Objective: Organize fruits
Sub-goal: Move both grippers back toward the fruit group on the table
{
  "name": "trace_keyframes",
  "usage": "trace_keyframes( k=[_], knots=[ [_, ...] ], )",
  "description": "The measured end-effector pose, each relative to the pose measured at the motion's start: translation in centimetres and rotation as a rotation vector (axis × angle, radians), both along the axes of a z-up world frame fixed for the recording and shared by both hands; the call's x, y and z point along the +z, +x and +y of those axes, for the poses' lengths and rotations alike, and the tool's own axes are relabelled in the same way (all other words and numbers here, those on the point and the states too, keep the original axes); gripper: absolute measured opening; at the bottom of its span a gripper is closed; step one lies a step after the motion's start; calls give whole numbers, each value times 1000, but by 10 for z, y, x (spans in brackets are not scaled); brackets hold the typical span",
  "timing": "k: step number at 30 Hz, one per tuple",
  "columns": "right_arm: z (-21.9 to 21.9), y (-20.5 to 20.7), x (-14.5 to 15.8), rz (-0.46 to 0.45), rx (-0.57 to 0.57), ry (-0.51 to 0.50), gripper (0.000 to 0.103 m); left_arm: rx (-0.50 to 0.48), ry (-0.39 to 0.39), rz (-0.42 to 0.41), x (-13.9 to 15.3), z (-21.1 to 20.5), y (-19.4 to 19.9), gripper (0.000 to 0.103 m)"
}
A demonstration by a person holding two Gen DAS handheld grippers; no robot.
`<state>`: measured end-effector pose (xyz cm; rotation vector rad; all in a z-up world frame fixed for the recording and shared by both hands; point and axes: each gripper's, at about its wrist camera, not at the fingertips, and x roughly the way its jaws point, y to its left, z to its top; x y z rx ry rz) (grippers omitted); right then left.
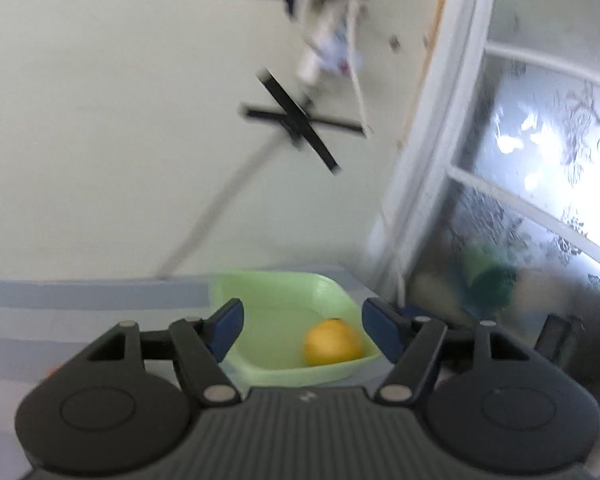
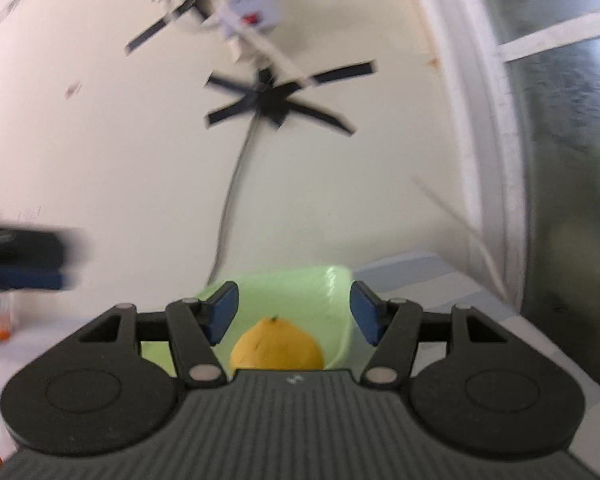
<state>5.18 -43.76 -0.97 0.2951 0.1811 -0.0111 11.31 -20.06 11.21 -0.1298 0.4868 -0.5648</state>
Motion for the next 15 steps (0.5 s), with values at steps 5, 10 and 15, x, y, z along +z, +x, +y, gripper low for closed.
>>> trace_keyframes(
  k=[5, 10, 15],
  knots=[
    [-14, 0, 0, -17, -99, 68, 64, 181, 92, -87, -6, 57, -58, 74],
    [-20, -3, -4, -8, -174, 91, 64, 281, 152, -50, -24, 93, -92, 74],
    [-9, -17, -8, 14, -176, 96, 64, 340, 164, -26, -38, 115, -108, 74]
  ],
)
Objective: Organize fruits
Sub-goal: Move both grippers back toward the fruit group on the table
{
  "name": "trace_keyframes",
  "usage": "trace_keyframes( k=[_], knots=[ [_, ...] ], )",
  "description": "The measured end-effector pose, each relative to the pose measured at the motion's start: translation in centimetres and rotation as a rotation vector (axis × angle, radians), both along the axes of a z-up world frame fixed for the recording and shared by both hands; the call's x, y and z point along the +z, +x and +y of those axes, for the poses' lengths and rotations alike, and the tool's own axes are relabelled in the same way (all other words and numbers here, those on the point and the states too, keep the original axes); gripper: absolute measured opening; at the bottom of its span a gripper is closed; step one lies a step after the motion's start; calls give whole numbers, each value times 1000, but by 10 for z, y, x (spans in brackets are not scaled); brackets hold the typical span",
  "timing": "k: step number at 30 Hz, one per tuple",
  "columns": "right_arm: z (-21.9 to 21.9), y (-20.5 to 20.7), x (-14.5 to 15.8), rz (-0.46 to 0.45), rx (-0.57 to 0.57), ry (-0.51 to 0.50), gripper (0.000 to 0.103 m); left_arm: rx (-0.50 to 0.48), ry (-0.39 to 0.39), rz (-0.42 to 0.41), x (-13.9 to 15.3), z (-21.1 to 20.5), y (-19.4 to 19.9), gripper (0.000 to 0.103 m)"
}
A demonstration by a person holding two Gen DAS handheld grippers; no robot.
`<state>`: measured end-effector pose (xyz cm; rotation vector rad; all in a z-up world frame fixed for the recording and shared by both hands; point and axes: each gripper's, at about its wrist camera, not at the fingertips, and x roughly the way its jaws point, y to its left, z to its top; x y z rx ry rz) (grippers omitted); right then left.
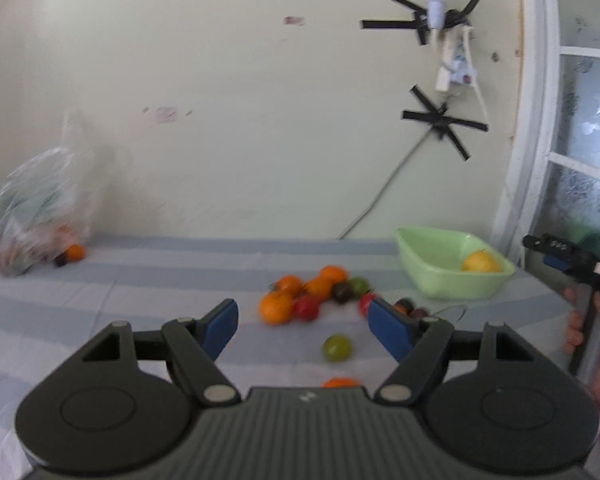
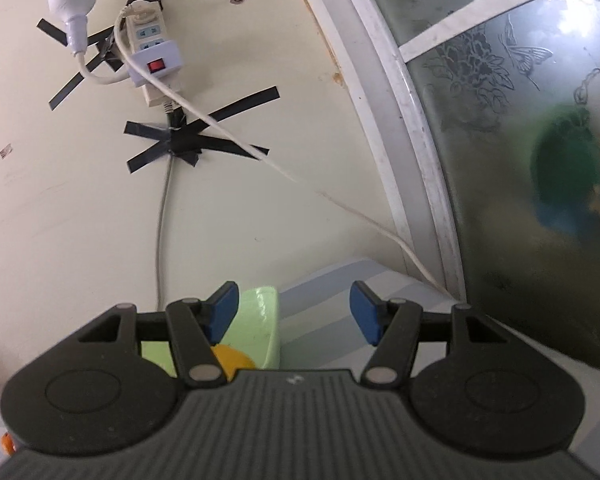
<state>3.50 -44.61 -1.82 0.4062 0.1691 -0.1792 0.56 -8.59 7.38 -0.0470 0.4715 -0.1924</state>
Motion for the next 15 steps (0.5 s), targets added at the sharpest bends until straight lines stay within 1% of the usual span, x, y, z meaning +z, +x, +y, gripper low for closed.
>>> trace_keyframes(
  k=[4, 7, 10, 13, 15],
  knots=[
    [21, -21, -3, 31, 100, 56, 64, 13, 27, 13, -16, 7, -7, 74],
    [47, -36, -2, 51, 195, 44, 64, 10, 25, 29, -26, 9, -8, 74],
    [72, -50, -4, 84, 313, 59, 64, 0, 20, 39, -34, 9, -12, 74],
    [100, -61, -9, 120, 402, 30, 63, -13, 16, 43, -43, 8, -18, 74],
    [118, -68, -12, 130, 445, -13, 63, -25, 11, 58, -49, 7, -20, 74]
  ],
)
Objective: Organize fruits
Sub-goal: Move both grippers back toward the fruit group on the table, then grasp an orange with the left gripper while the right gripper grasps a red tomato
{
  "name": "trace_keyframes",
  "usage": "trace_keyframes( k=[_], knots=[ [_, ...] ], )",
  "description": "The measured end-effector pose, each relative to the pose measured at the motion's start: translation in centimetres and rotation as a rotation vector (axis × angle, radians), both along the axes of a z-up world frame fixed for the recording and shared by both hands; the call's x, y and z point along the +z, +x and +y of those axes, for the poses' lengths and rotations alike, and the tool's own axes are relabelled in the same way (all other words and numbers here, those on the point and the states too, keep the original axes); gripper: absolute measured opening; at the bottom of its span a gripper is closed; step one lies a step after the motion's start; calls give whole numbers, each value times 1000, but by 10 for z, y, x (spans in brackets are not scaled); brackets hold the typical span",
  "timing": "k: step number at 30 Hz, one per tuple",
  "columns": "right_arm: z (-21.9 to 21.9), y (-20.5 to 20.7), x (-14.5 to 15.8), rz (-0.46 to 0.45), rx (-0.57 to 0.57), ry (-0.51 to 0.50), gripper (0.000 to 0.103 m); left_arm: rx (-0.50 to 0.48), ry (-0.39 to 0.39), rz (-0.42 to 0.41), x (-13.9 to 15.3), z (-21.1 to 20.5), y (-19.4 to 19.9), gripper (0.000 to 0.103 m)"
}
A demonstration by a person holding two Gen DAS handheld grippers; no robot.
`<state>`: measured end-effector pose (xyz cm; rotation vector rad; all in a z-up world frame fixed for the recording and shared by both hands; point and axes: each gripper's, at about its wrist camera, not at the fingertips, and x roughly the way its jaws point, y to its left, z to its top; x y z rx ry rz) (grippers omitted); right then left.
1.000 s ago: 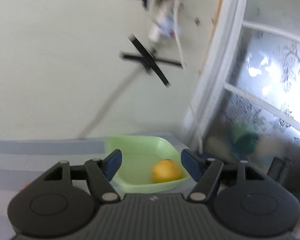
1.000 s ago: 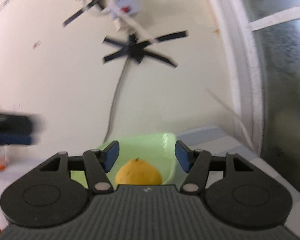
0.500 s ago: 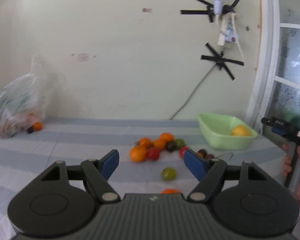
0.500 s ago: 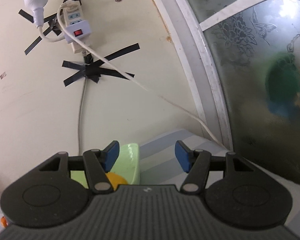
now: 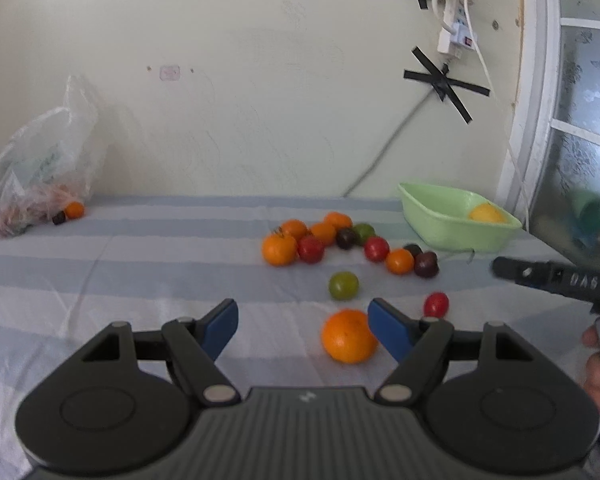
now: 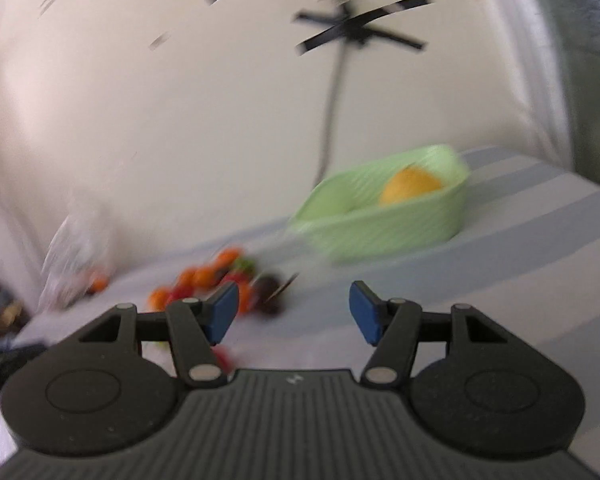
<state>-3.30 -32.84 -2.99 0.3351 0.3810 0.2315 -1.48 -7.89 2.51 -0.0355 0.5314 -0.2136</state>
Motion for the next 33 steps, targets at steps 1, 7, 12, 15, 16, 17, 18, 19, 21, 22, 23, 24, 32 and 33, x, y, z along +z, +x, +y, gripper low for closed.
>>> trace_keyframes(
  k=[1, 7, 12, 15, 16, 17, 18, 19, 21, 22, 23, 24, 32, 33],
  knots=[
    [10, -3, -1, -5, 24, -33, 63, -7, -1, 10, -3, -1, 0, 74],
    [55, -1, 2, -2, 127, -232, 59, -26, 6, 50, -14, -11, 7, 74],
    [68, 12, 1, 52, 156, -290, 52, -41, 32, 50, -18, -24, 17, 74],
    [70, 19, -1, 98, 155, -302, 48, -44, 32, 66, -22, -30, 24, 71],
    [69, 21, -1, 113, 155, -299, 47, -44, 35, 75, -25, -32, 26, 69],
    [69, 21, -2, 113, 155, -297, 46, -44, 38, 84, -27, -34, 28, 64],
    [69, 21, -2, 114, 153, -302, 46, -45, 40, 92, -29, -36, 31, 62],
    [71, 22, -3, 112, 149, -311, 44, -46, 42, 99, -31, -38, 33, 57],
    [72, 20, -3, 107, 151, -327, 41, -46, 48, 108, -33, -41, 36, 49],
    [71, 20, -2, 107, 154, -328, 39, -46, 51, 111, -34, -43, 37, 46],
    [71, 21, -2, 108, 154, -327, 38, -44, 54, 112, -36, -44, 38, 45],
    [70, 20, -2, 108, 155, -323, 35, -40, 61, 106, -36, -45, 37, 45],
    [70, 23, -2, 111, 159, -309, 27, -31, 91, 92, -36, -51, 34, 43],
    [70, 23, -2, 111, 158, -307, 27, -30, 94, 91, -36, -51, 34, 43]
  ],
)
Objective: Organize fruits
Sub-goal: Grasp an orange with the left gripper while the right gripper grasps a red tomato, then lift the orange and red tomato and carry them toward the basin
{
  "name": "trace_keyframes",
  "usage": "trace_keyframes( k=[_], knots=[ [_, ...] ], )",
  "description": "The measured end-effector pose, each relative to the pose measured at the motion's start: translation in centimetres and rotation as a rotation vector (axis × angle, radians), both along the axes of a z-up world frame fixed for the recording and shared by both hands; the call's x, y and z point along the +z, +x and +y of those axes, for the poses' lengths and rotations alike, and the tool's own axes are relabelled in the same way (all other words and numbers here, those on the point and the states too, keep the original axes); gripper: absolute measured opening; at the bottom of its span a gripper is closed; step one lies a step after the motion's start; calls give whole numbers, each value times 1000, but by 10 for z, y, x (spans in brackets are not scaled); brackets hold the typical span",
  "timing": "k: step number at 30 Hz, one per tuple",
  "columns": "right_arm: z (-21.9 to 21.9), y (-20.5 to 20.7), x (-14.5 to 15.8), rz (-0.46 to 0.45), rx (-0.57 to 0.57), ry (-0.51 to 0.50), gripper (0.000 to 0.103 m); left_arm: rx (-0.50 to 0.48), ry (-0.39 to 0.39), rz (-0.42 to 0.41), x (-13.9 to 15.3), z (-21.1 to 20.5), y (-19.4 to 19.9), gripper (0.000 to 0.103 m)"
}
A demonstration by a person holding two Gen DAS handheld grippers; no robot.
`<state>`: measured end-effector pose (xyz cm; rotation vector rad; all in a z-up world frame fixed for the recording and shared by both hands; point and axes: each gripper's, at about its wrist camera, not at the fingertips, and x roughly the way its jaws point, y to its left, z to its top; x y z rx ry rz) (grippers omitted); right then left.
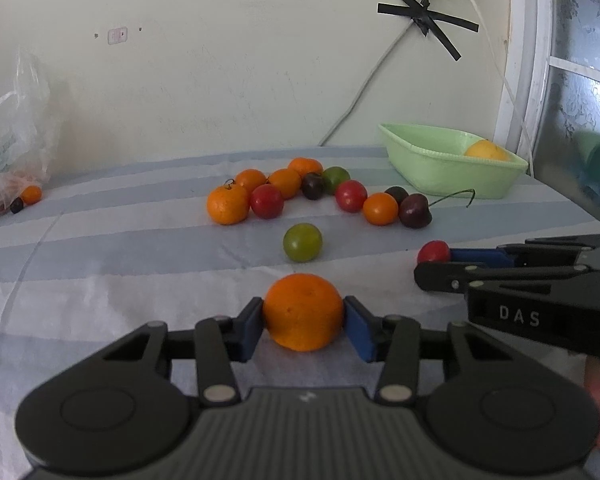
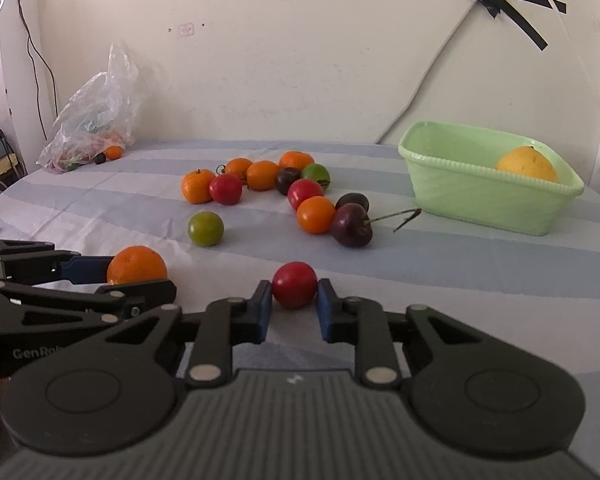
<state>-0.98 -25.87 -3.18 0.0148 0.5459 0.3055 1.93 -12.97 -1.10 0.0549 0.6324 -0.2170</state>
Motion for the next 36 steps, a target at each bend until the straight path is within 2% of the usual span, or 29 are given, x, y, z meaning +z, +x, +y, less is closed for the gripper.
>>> trace_keyframes(
  k=[16, 28, 36],
  knots=[
    [-4, -3, 2, 1, -11, 22, 26, 2, -2, 2, -2, 2, 2, 45],
    [-7, -4, 2, 2, -4, 22, 26, -8, -10, -8, -1, 2, 2, 43],
    [-11, -14, 5, -14, -10, 18, 26, -61, -14, -24, 2, -3, -4, 42]
  ],
)
